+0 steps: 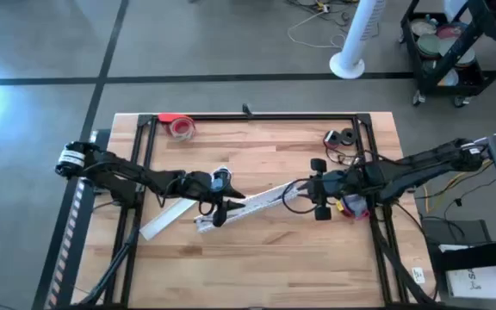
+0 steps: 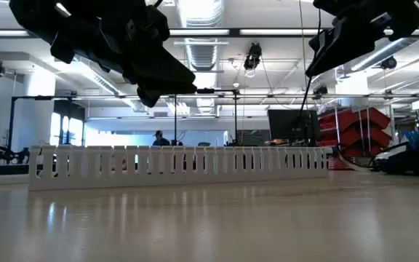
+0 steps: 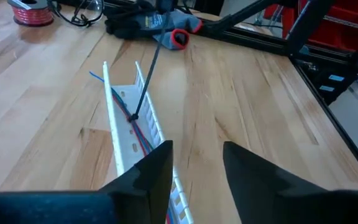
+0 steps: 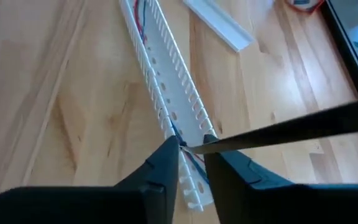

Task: Ziptie cables
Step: Put the zip-tied cables into the white cable duct

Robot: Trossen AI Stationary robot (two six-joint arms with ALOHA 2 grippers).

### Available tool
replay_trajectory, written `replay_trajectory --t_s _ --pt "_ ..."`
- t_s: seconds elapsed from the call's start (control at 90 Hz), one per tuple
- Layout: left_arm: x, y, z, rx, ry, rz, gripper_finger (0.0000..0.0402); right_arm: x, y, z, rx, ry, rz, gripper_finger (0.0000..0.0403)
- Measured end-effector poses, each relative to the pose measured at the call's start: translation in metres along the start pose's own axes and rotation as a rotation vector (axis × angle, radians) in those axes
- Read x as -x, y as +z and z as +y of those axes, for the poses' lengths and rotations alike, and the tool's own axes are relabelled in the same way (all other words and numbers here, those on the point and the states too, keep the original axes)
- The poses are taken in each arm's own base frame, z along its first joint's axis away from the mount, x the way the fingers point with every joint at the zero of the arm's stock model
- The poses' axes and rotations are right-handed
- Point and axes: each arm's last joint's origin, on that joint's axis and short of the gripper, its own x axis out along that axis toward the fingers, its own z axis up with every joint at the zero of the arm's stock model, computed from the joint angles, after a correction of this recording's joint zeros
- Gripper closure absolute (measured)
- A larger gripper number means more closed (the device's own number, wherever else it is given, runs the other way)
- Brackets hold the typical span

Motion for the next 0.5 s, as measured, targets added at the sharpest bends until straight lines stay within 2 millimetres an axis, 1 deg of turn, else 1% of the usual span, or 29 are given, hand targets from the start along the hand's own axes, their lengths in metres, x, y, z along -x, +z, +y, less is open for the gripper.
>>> replay_trajectory --t_s 0.078,0.133,0.3,0.389,0.5 --pt "0.000 0.000 0.000 0.000 0.000 0.000 0.0280 0.000 0.000 0.000 -0.012 -0.010 -0.001 0.0389" --pt "0.000 0.000 0.000 0.000 0.000 0.000 0.0282 0.000 0.000 -0.001 -0.019 -0.024 -0.003 0.0398" --pt "0.000 0.000 0.000 0.000 0.000 0.000 0.0285 -0.002 0.003 -0.003 -0.091 -0.039 -0.023 0.0402" --pt "0.000 -0.001 0.000 -0.001 0.003 0.009 0.0286 -0.006 0.004 -0.005 -0.160 -0.048 -0.035 0.0402" --pt "0.000 -0.005 0.002 -0.001 0.022 0.052 0.0286 -0.018 0.007 -0.006 -0.234 -0.049 -0.042 0.0402"
